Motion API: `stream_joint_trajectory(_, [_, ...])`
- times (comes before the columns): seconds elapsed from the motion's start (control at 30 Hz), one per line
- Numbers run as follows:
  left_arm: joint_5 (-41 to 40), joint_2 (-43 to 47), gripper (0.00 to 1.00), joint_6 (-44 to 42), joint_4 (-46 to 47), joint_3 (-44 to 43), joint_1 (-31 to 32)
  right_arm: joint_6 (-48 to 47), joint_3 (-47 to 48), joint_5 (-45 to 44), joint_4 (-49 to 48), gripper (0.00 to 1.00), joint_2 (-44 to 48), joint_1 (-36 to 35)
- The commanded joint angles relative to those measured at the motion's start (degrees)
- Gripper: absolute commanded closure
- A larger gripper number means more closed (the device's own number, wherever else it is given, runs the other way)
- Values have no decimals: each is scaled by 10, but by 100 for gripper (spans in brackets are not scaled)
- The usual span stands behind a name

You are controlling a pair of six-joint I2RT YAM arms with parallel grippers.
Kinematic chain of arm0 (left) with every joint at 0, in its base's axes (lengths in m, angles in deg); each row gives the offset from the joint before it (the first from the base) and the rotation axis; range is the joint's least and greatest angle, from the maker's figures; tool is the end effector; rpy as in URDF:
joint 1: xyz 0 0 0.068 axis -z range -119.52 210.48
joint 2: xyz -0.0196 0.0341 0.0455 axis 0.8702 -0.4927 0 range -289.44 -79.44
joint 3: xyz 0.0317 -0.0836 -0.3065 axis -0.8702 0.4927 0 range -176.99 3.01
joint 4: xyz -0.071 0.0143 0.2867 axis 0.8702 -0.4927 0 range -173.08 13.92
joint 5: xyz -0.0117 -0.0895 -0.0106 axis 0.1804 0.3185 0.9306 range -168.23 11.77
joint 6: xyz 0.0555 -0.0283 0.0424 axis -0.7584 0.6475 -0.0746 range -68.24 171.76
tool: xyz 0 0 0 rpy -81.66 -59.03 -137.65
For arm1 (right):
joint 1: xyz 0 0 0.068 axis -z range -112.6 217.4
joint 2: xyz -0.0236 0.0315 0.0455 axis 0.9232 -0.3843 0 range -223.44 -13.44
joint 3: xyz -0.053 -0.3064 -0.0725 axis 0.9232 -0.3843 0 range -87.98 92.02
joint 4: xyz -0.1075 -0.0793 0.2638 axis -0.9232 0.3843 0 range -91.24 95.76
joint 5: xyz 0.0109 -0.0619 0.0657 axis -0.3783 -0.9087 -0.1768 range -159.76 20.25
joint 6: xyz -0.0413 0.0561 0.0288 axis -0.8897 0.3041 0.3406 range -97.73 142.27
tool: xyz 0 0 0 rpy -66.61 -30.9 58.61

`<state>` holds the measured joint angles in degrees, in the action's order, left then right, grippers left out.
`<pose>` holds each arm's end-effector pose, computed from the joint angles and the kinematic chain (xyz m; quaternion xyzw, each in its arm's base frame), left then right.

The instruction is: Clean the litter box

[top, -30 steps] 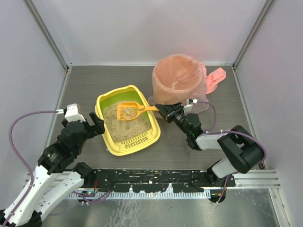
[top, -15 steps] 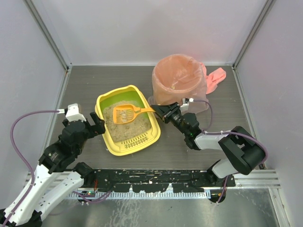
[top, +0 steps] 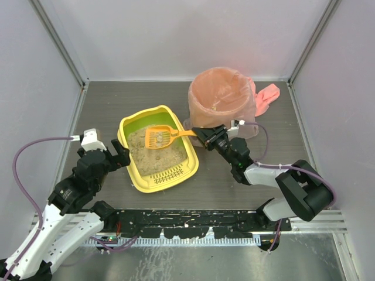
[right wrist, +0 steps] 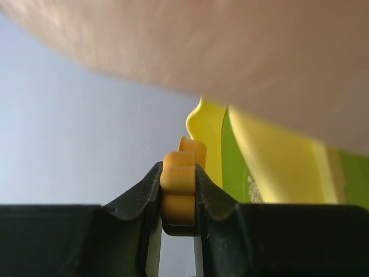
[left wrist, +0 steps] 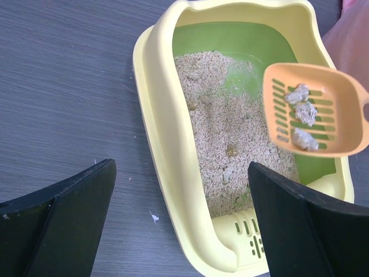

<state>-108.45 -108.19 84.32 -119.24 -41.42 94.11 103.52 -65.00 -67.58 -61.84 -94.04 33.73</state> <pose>0.1140 -0.0374 0.3378 -0.1275 0.8265 -0.0869 0.5414 0.2548 0.1726 0.2229 0.2651 0.6354 0.6183 0.3790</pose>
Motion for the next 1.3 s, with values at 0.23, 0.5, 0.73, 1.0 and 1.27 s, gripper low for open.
stream_joint_trajectory(0.23, [-1,-3,1,13,37,5,-2,-33,58,36,53,99,64,-8])
stream_joint_trajectory(0.5, [-5,1,1,17,23,-1,-2,-4,90,73,91,99,113,62])
stream_joint_trajectory(0.73, [-6,4,1,16,19,-1,-3,-3,176,126,176,99,161,160])
stream_joint_trajectory(1.0, [-3,11,1,16,17,9,-2,-87,250,165,299,99,194,315])
stream_joint_trajectory(1.27, [-1,12,2,15,16,14,-2,-259,315,158,383,99,189,372])
